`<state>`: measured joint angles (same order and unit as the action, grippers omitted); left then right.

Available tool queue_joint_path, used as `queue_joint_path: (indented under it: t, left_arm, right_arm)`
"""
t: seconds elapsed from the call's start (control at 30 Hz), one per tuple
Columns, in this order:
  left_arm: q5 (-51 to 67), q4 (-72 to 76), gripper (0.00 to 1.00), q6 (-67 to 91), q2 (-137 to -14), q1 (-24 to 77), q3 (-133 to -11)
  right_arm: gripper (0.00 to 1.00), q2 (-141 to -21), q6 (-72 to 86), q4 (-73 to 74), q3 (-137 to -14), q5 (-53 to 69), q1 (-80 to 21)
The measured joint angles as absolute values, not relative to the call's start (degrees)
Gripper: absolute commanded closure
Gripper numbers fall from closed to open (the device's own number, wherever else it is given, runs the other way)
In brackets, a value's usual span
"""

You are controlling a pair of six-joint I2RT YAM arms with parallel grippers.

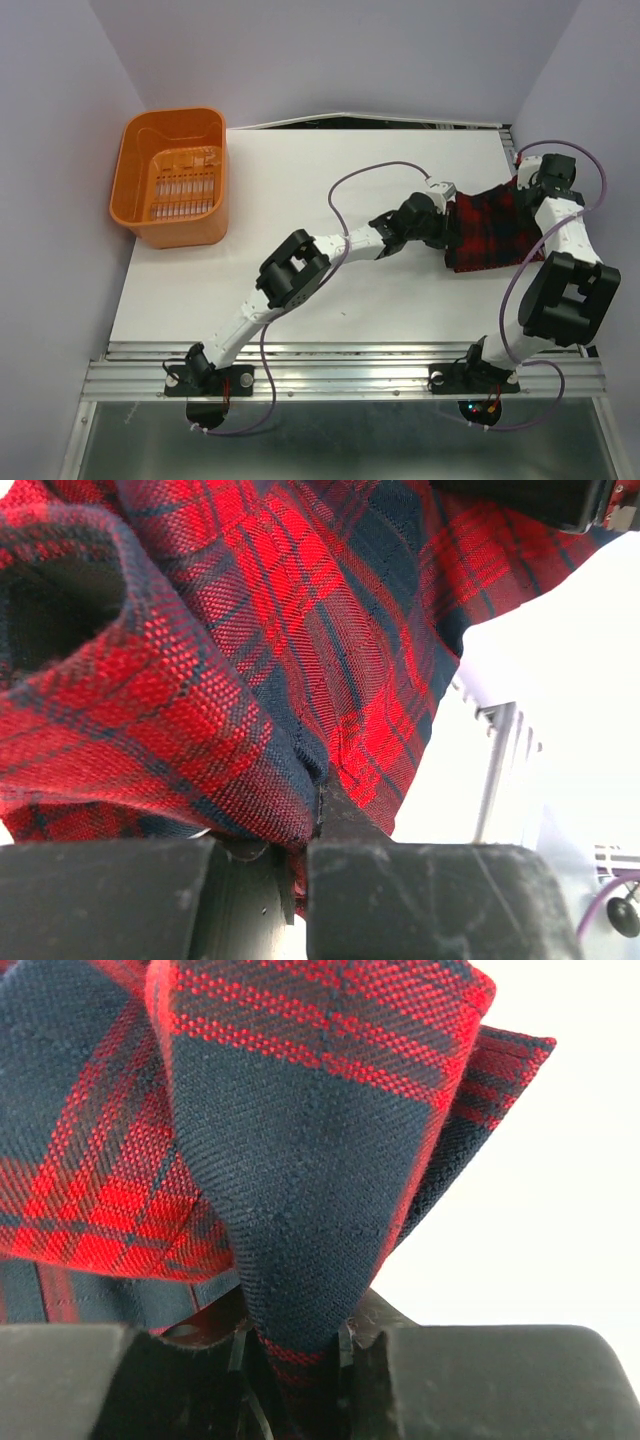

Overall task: Fold and stack the skirts
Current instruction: Neatly place the folded skirt to the corner

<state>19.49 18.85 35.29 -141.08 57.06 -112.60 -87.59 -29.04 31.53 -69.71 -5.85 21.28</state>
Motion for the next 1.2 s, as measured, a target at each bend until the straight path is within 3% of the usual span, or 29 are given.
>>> queue_joint_path:
  t: [0.8, 0.93, 1.07, 1.1, 1.2]
  left_arm:
    - [20.29, 21.61, 1.0, 35.27, -142.76, 54.35, -110.48]
    - [20.16, 21.17, 1.0, 34.7, -142.76, 54.33, -110.48]
    - [20.16, 20.78, 1.0, 34.54, -142.76, 54.33, -110.45]
    - [20.14, 20.67, 1.0, 34.5, -142.76, 54.35, -110.43]
    - [20.12, 20.4, 0.95, 34.24, -142.78, 54.3, -110.37]
  right_arm:
    - [0.99, -94.52, -30.52, 30.39, -71.18, 0.6, 23.14]
    - [0.85, -97.8, -31.31, 29.95, -71.2, 0.84, 23.29]
    - [0.56, -102.35, -31.57, 28.97, -71.2, 0.75, 23.35]
    - [0.42, -103.2, -31.83, 28.6, -71.2, 0.47, 23.4]
    - [0.23, -103.42, -32.86, 27.73, -72.01, -1.67, 24.01]
